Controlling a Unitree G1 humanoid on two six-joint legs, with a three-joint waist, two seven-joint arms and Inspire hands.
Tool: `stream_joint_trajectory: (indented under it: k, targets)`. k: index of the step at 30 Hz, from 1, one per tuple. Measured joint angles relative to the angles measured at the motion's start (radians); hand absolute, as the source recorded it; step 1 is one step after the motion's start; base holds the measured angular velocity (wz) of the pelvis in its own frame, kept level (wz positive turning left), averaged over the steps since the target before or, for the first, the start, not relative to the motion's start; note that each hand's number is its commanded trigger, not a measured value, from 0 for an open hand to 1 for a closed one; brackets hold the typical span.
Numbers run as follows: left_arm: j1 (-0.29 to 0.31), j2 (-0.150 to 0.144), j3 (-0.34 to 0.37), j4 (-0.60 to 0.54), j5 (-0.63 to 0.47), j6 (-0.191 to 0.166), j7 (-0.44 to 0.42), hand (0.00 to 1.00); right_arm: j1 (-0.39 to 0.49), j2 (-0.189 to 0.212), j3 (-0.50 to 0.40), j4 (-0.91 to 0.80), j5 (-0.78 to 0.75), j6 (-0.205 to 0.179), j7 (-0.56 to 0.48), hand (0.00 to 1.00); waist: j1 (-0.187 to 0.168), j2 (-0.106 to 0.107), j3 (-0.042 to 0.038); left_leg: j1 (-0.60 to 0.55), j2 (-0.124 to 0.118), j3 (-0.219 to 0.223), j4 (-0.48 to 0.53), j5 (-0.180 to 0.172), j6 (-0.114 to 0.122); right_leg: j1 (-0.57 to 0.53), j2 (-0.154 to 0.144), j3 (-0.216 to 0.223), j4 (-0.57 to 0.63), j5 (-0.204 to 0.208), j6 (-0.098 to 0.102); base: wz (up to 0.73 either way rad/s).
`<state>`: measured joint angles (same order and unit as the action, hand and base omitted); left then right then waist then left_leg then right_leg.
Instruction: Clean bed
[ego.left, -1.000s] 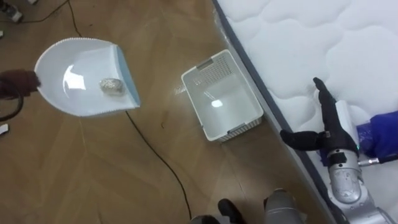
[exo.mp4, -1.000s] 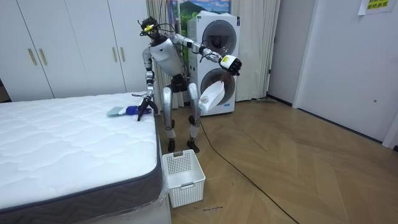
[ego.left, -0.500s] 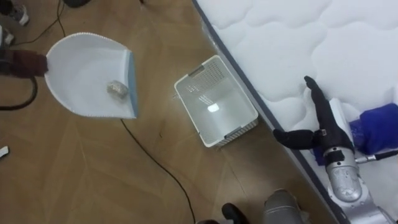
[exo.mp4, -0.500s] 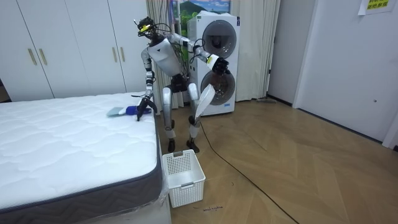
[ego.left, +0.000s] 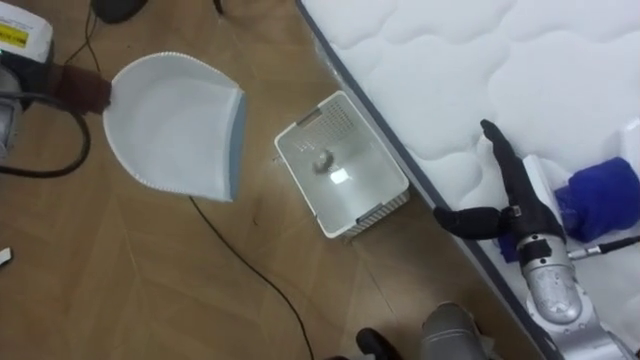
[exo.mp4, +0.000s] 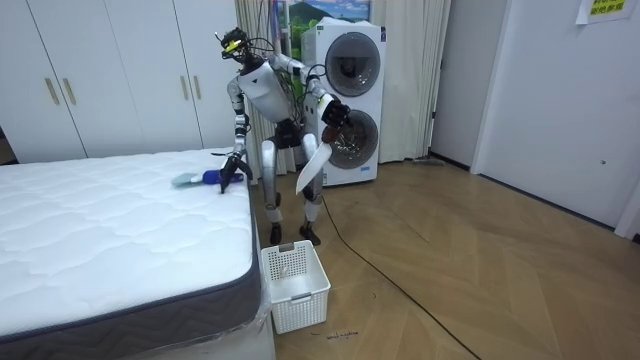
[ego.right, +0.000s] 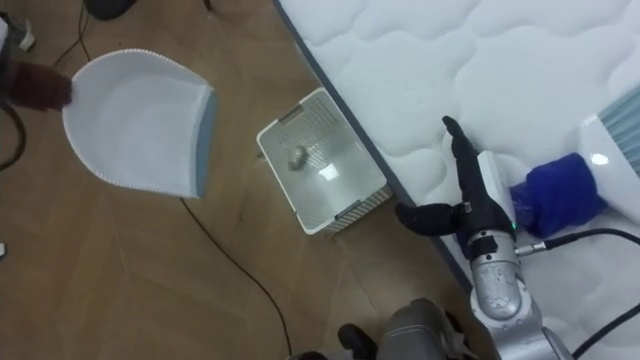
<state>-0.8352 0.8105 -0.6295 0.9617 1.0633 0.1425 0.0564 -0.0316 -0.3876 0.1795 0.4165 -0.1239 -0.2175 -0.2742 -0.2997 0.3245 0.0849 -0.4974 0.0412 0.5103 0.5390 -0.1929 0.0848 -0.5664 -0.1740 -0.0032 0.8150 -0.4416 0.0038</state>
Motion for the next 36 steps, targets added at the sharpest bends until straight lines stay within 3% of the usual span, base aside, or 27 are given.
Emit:
stream_joint_trajectory:
  k: [15,21,26,30,33,35,36]
  targets:
    - [0.002,0.000,-0.014,0.016,-0.001,0.000,-0.019,1.00,0.004,0.000,0.001,0.000,0.000,-0.012,0.002,0.00,0.000,-0.005,-0.0020,-0.009,0.002,0.002,0.003,0.000,0.000,-0.009,0.004,-0.001,0.000,0.000,0.000,0.00]
    - [0.002,0.000,-0.014,0.097,-0.014,-0.001,-0.012,1.00,0.005,-0.003,0.016,-0.001,0.002,-0.014,-0.006,0.00,-0.007,-0.004,-0.0039,-0.011,0.006,0.002,0.010,0.000,0.000,-0.006,0.005,-0.001,-0.002,0.001,-0.001,0.00]
    - [0.007,-0.001,-0.014,0.172,-0.073,-0.005,0.041,1.00,0.013,-0.005,0.019,0.031,0.023,-0.024,-0.006,0.00,-0.004,-0.003,-0.0040,0.029,0.008,-0.014,0.008,0.000,0.000,0.041,0.011,-0.001,-0.018,0.003,-0.003,-0.02]
    - [0.026,-0.010,-0.002,0.166,-0.121,-0.024,0.122,1.00,0.023,-0.012,0.024,0.034,0.073,-0.032,-0.006,0.00,0.004,-0.005,-0.0032,0.058,0.006,-0.026,0.008,-0.001,-0.001,0.065,0.015,0.019,-0.021,0.004,-0.004,-0.17]
    - [0.084,-0.019,0.040,0.117,-0.134,-0.041,0.176,1.00,0.022,-0.012,0.033,0.036,0.078,-0.035,-0.004,0.00,0.020,-0.012,-0.0028,0.065,-0.008,-0.110,0.008,-0.011,-0.022,0.064,0.033,0.066,-0.018,0.010,-0.006,-0.52]
    - [0.149,-0.020,0.073,0.053,-0.161,-0.062,0.213,1.00,0.021,-0.009,0.045,0.046,0.083,-0.034,0.001,0.00,0.037,-0.033,-0.0045,0.075,-0.024,-0.198,0.002,-0.022,-0.052,0.062,0.061,0.114,-0.023,0.020,-0.007,-0.76]
    - [0.166,-0.020,0.082,0.035,-0.170,-0.066,0.223,1.00,0.019,-0.008,0.047,0.049,0.085,-0.035,0.002,0.00,0.038,-0.038,-0.0057,0.078,-0.029,-0.205,-0.001,-0.025,-0.058,0.061,0.069,0.126,-0.026,0.023,-0.005,-0.71]
